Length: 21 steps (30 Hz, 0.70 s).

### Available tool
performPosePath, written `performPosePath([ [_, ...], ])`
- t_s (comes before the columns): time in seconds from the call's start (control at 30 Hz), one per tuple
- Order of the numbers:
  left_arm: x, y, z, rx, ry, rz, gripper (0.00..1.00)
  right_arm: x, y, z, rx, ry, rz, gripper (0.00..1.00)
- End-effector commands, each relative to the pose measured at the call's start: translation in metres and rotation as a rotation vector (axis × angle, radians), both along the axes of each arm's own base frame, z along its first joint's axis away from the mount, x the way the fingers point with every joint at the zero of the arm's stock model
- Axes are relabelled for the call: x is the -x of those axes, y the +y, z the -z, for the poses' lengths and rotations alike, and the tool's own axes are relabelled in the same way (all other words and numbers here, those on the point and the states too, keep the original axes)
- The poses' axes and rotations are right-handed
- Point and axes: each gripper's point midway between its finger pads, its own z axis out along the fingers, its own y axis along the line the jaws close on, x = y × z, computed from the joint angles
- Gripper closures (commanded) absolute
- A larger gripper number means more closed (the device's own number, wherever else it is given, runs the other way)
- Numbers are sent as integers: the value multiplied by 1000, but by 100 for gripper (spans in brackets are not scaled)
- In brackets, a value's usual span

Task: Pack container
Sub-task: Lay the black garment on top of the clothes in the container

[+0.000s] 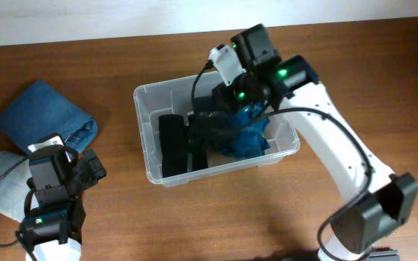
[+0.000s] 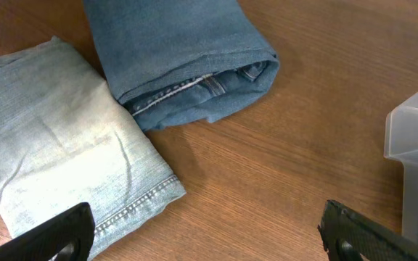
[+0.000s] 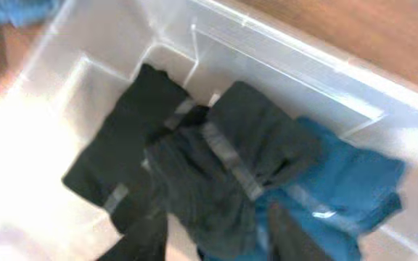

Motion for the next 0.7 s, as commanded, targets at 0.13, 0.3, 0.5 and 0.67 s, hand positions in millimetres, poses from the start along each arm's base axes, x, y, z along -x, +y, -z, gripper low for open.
performPosePath([
  [0.13,-3,1,-8,10,-23,-10,1,32,12,137,158,287,-60,68],
  [0.3,-3,1,-8,10,-22,-10,1,36,9,167,192,354,-59,68],
  [0.5,-3,1,-8,10,-23,-10,1,12,5,94,202,191,-25,64],
  [0.67,-2,2,-8,5,-17,-16,1,-3,-3,-51,70,-109,26,24],
])
